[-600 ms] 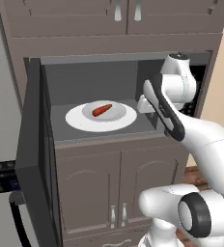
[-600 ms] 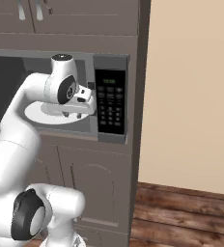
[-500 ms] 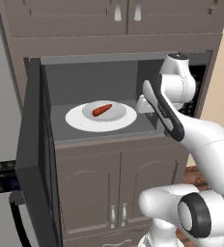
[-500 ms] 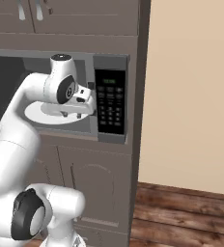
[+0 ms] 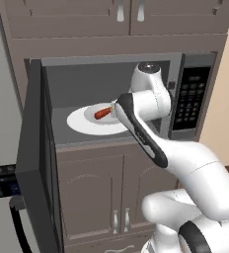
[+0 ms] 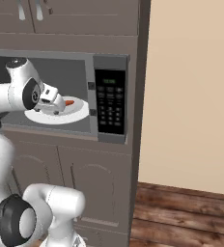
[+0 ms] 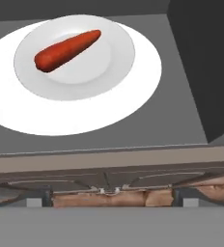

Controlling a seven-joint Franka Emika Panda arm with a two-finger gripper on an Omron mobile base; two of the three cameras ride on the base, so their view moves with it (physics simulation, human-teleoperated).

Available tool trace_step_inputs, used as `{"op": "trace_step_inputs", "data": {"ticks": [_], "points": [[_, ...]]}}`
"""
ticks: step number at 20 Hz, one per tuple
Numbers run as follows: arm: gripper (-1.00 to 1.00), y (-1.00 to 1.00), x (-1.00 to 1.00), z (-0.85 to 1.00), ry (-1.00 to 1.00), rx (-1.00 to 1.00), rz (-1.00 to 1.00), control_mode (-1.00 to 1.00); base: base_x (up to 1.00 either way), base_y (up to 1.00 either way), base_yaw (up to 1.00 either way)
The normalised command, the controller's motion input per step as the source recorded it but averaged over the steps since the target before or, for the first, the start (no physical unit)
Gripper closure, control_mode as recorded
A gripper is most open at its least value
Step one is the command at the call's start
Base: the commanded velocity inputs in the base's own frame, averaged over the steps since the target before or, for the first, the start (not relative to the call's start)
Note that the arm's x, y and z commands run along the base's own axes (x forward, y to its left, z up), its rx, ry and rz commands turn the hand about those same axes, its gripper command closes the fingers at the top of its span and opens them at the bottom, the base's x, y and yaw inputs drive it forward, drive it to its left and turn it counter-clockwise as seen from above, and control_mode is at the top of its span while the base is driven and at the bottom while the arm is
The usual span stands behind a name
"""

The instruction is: Pick the carrot from the microwave and place it on plate located on the counter.

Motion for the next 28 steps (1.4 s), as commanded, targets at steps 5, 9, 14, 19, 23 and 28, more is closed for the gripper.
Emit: {"op": "trace_step_inputs", "data": {"ticks": [5, 9, 14, 19, 23, 28], "points": [[-1.00, 0.91, 0.25, 0.00, -0.22, 0.00, -0.23, -1.00, 0.00, 0.00, 0.00], [-1.00, 0.34, 0.60, 0.00, -0.05, 0.01, -0.22, -1.00, 0.00, 0.00, 0.00], [-1.00, 0.00, 0.60, 0.00, 0.00, 0.03, -0.04, -1.00, 0.00, 0.00, 0.00], [-1.00, 0.00, 0.61, 0.00, 0.01, 0.01, 0.00, -1.00, 0.00, 0.00, 0.00], [-1.00, 0.00, 0.48, -0.27, 0.00, 0.00, 0.00, -1.00, 0.00, 0.00, 0.00], [-1.00, 0.00, 0.53, -0.30, 0.00, 0.00, 0.00, -1.00, 0.00, 0.00, 0.00]]}}
